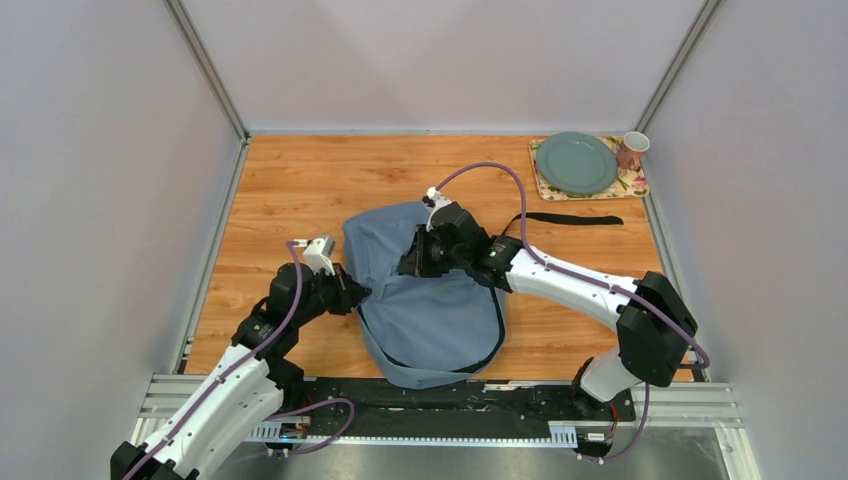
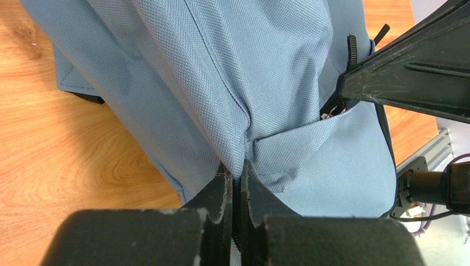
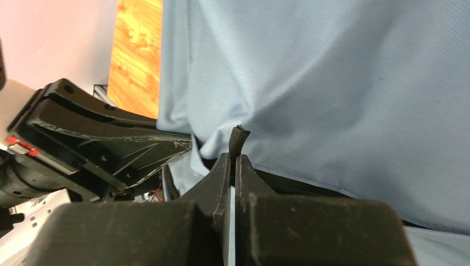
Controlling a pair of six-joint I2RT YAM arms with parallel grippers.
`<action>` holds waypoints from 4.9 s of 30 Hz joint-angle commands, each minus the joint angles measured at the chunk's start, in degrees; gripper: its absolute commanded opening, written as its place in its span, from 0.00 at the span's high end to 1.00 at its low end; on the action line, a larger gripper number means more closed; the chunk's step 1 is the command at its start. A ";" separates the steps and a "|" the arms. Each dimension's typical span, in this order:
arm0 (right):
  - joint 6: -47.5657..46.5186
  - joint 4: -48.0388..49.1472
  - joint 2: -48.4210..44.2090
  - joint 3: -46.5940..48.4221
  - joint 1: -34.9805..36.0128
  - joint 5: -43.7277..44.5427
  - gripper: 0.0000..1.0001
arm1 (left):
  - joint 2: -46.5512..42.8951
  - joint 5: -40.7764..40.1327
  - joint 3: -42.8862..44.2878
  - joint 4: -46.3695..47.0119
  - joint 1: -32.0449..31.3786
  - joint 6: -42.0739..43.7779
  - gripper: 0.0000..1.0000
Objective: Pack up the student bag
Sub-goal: Zip the student bag at the center of the board, then adjust the student bag at the center of the board, then reset both arms
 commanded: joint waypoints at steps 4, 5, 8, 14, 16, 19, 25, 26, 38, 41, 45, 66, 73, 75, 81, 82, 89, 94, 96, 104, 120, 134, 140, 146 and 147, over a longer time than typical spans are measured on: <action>2.11 2.84 -4.86 -3.33 -2.72 6.25 1.00 | -2.36 -4.54 0.41 0.84 0.43 0.66 1.00; 2.20 2.84 -5.21 -3.69 -2.81 6.60 1.00 | -2.45 -4.97 0.41 0.40 0.43 0.84 1.00; 2.20 1.18 -6.27 -4.57 -3.51 9.31 1.00 | -2.98 -5.41 0.58 -0.21 0.43 1.10 1.00; 1.67 -0.05 -8.03 -6.85 -5.80 10.12 1.00 | -3.59 -6.12 0.84 -1.01 0.43 1.54 1.00; 1.23 -0.85 -8.20 -7.03 -6.50 10.74 1.00 | -3.51 -6.12 0.93 -1.01 0.43 1.72 1.00; 0.97 -1.64 -8.73 -8.17 -7.64 11.44 1.00 | -3.42 -6.47 1.37 -1.18 0.43 1.98 1.00; 0.35 -3.13 -10.75 -10.81 -10.98 13.20 1.00 | -2.63 -6.82 2.16 -1.80 0.51 2.95 1.00; -0.26 -3.57 -10.93 -11.07 -11.34 13.46 1.00 | -2.54 -6.82 2.34 -1.80 0.43 3.03 1.00; -4.66 -7.79 -13.56 -14.94 -18.02 16.63 1.00 | -2.36 -6.21 2.60 -1.62 1.04 3.12 1.00; -5.36 -8.41 -14.09 -15.47 -18.90 17.33 1.00 | -2.19 -5.68 2.69 -1.54 1.22 3.21 1.00; -5.54 -9.55 -14.62 -16.17 -19.25 19.26 1.00 | -1.84 -5.15 2.69 -1.45 1.66 3.21 1.00; -6.33 -14.90 -24.55 -16.54 -20.22 15.39 0.57 | 17.58 14.27 15.87 3.13 15.37 8.75 0.70; -5.45 -21.85 -34.63 -18.53 -20.57 14.70 0.34 | 6.27 9.63 9.55 -6.17 15.37 11.12 0.24; -3.00 -21.50 -36.85 -20.99 -20.57 11.99 0.33 | 1.78 9.35 8.41 -7.86 15.37 11.38 0.24; 5.26 -12.99 -40.99 -32.77 -20.48 -2.60 0.31 | -2.28 14.09 2.35 -7.52 15.37 7.79 0.23; 6.40 -10.11 -40.90 -35.74 -20.39 -4.10 0.31 | -2.02 14.53 1.47 -7.08 15.37 7.61 0.23; 10.90 1.61 -35.37 -40.70 -18.28 -11.67 0.29 | 1.76 23.84 -3.63 0.57 15.37 2.34 0.23; 11.16 6.61 -26.94 -38.32 -16.79 -13.95 0.29 | 5.80 28.41 -5.48 8.64 15.37 -2.49 0.24; 11.69 8.98 -23.95 -36.66 -16.53 -15.19 0.36 | 7.30 30.08 -6.71 13.73 15.28 -5.31 0.34; 12.13 7.95 -16.12 -27.08 -15.38 -9.85 0.95 | 21.44 29.04 -0.50 21.57 9.75 -5.06 0.94; 3.08 -11.91 -12.33 -13.53 -16.26 5.72 0.60 | 35.53 20.17 15.27 11.21 8.34 2.86 0.62; 3.95 -14.56 -30.61 -17.48 -16.88 11.44 0.39 | 13.90 9.53 9.45 -2.14 8.34 5.23 0.24; 1.33 -11.14 -35.53 -20.13 -16.96 8.91 0.39 | 10.47 2.35 11.39 -8.73 8.43 6.90 0.23; -9.89 -19.19 -34.40 -15.48 -16.88 12.48 0.37 | 7.56 -11.35 10.42 -14.08 8.34 8.75 0.21; -11.32 -21.31 -33.96 -14.34 -16.96 14.41 0.37 | 8.26 -12.44 10.86 -15.32 8.42 8.75 0.21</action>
